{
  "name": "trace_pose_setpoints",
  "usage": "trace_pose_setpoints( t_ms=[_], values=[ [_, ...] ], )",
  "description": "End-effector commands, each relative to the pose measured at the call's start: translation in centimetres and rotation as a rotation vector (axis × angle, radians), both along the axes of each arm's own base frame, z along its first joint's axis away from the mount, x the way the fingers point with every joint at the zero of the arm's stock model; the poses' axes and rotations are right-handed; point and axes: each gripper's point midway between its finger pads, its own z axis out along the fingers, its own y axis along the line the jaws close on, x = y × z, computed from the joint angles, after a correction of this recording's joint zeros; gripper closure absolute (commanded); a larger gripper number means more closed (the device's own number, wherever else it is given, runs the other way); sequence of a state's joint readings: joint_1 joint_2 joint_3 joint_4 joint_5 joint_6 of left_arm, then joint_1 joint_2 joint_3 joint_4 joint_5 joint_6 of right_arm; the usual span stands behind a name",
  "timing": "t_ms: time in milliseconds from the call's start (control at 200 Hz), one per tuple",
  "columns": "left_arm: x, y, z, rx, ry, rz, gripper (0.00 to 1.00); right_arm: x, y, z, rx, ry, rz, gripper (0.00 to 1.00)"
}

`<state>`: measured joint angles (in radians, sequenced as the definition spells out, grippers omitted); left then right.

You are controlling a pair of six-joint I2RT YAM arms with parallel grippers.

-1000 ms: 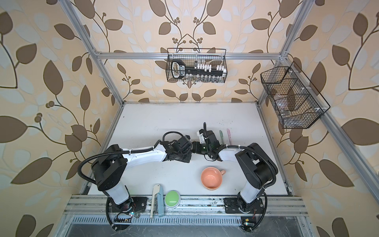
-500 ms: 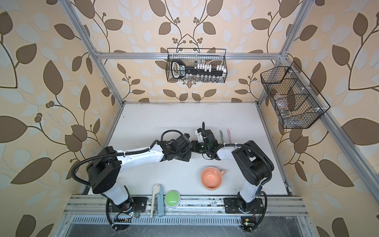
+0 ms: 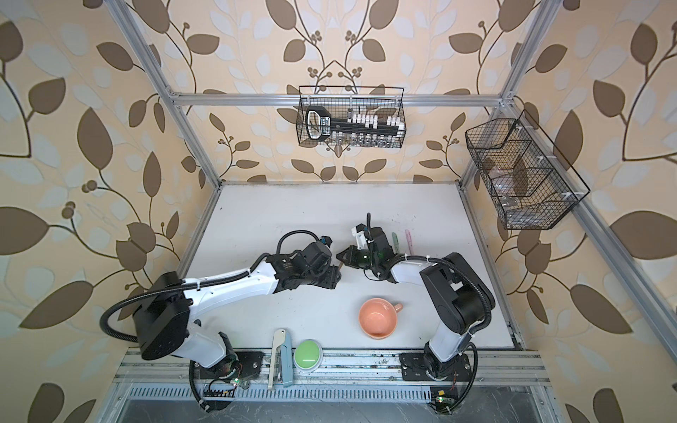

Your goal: Insert the pens into the pen caps

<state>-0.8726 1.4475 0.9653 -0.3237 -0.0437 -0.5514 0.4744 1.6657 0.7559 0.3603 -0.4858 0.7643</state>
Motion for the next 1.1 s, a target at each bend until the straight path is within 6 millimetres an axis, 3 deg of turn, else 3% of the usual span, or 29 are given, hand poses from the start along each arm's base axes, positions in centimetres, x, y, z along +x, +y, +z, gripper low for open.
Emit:
trace_pose_setpoints(
  t_ms=[0, 175, 350, 510, 750, 920, 1095],
  values=[
    [1.0, 0.6, 2.5, -0.121, -0.044, 0.003, 0.26, -0.5, -0.3, 2.3, 0.02, -0.041, 0.032, 1.0],
    [1.1, -0.2, 2.5, -0.277, -0.017, -0.102, 0.17, -1.4, -0.6, 5.0, 0.096, -0.073, 0.054, 1.0],
    [0.3, -2.1, 4.7, -0.448, 0.006, -0.256, 0.15, -2.9, -0.2, 7.4, 0.133, -0.1, 0.136, 1.0],
    [-1.2, -3.7, 6.8, -0.556, 0.025, -0.381, 0.16, -3.6, 0.0, 8.4, 0.157, -0.111, 0.168, 1.0],
    [-1.3, -4.0, 5.9, -0.541, 0.071, -0.394, 0.34, -4.0, 0.8, 9.1, 0.188, -0.119, 0.2, 1.0],
    [-1.1, -3.7, 6.1, -0.508, 0.052, -0.394, 0.4, -4.5, 1.1, 9.2, 0.194, -0.115, 0.226, 1.0],
    [-1.0, -3.8, 6.7, -0.503, 0.036, -0.404, 0.54, -4.7, 1.3, 9.0, 0.198, -0.104, 0.241, 1.0]
  ],
)
